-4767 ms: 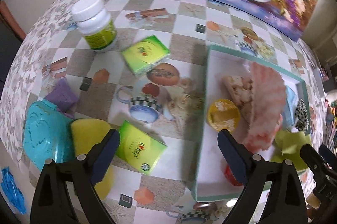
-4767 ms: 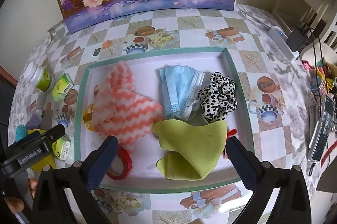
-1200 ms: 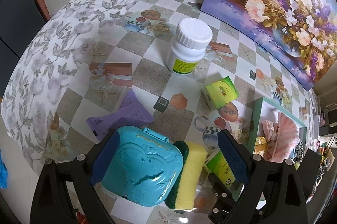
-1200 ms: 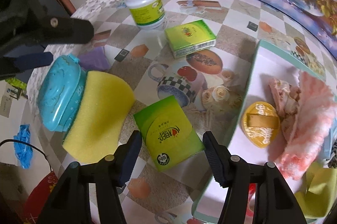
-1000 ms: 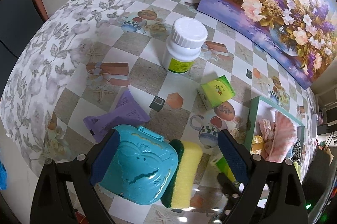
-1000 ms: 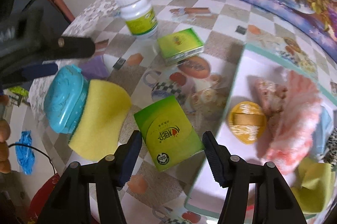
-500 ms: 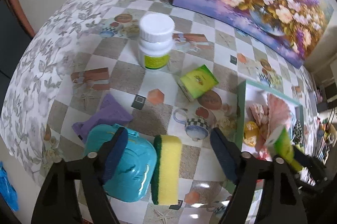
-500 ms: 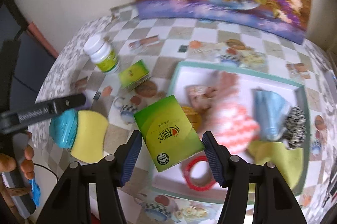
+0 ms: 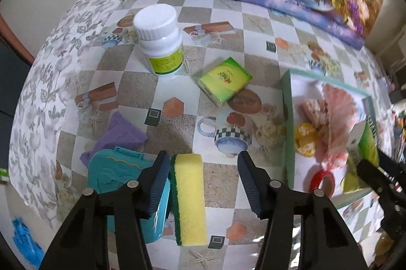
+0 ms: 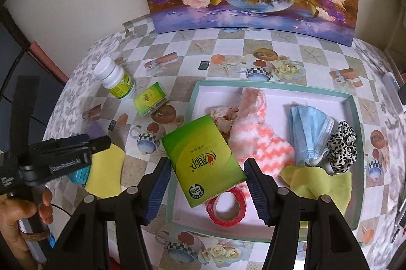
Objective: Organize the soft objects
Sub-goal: 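Grasp the yellow-green sponge with the left gripper while the right gripper grasps the green tissue pack, then lift the sponge and tissue pack and carry both over the white tray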
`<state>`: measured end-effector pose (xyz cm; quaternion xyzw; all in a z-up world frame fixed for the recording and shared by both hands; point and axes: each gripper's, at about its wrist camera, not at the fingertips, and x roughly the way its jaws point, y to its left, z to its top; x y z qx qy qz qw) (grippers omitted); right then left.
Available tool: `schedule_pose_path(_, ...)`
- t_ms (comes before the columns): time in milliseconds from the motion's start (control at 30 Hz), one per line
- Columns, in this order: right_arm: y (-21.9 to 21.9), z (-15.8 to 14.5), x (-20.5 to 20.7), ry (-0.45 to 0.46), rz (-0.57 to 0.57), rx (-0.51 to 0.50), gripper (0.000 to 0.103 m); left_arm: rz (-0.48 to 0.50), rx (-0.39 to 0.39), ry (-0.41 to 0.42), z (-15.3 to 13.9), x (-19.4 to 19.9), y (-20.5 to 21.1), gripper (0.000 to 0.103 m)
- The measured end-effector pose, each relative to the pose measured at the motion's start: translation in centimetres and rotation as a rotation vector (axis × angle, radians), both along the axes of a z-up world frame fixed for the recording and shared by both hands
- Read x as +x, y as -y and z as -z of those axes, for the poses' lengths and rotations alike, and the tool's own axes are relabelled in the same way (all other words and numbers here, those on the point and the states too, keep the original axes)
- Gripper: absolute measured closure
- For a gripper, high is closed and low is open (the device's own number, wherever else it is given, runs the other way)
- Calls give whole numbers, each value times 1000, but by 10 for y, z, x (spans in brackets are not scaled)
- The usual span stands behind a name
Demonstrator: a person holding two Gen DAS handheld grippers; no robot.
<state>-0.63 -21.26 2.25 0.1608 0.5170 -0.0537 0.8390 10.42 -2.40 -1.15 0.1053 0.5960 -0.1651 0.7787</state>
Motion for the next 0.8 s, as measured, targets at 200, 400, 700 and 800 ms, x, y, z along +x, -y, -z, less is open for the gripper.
schedule_pose_path(200, 2, 0, -1, 2, 9, 5, 40, 52, 86, 16, 8, -5, 12, 47)
schedule_pose_path(400, 3, 0, -1, 2, 9, 7, 40, 66, 123, 9, 16, -7, 17, 63)
schedule_pose_path(700, 8, 1, -2, 0, 27, 17, 40, 35, 82, 36, 10, -6, 14, 73)
schedule_pose_path(800, 12, -1, -4, 6, 39, 22, 40, 26, 17, 71, -9, -8, 11, 73)
